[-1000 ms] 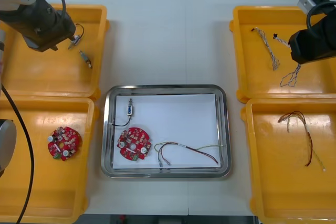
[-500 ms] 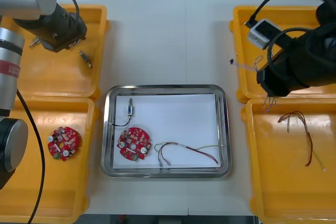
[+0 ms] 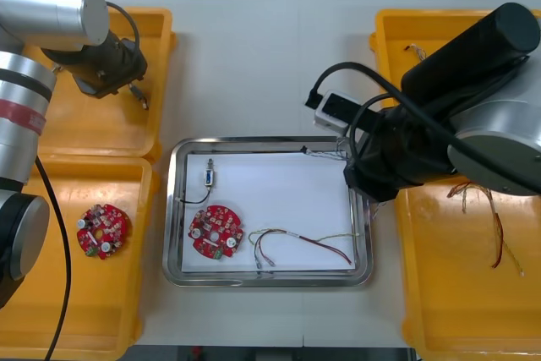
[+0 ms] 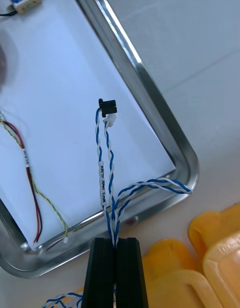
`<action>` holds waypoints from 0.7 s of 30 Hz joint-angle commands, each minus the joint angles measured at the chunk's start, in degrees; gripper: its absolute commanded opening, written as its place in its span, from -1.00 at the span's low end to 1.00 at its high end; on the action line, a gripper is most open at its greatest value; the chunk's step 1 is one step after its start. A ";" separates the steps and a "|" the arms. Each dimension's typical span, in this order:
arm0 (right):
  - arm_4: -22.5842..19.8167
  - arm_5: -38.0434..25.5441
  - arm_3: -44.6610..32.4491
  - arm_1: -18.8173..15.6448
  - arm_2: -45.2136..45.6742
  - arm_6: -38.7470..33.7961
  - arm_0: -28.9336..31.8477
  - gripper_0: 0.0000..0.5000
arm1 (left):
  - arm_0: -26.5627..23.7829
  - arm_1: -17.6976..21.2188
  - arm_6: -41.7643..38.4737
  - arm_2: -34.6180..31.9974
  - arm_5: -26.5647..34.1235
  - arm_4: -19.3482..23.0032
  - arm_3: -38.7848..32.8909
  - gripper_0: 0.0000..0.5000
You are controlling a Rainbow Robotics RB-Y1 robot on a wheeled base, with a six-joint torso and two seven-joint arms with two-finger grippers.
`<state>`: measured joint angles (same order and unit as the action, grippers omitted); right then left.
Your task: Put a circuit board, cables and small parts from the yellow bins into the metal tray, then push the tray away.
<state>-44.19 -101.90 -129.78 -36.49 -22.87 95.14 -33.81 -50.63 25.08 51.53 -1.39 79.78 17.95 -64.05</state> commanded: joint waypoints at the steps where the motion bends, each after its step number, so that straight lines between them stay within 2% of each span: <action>1: 0.86 3.20 0.84 -1.21 -8.16 4.17 -6.27 -1.00 | -2.99 -1.08 4.98 1.66 -0.67 0.51 0.07 1.00; 8: 2.09 8.82 5.50 -1.21 -16.33 8.39 -10.67 -1.00 | -2.99 -1.61 4.54 2.19 0.73 1.74 0.07 1.00; 21: 1.21 17.00 14.03 -1.12 -21.52 21.58 -13.30 -1.00 | -2.28 -1.52 4.46 2.36 2.23 2.53 0.07 1.00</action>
<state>-42.68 -86.71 -116.72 -36.51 -41.81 112.09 -43.82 -50.63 24.41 51.53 -0.07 81.48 20.02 -63.40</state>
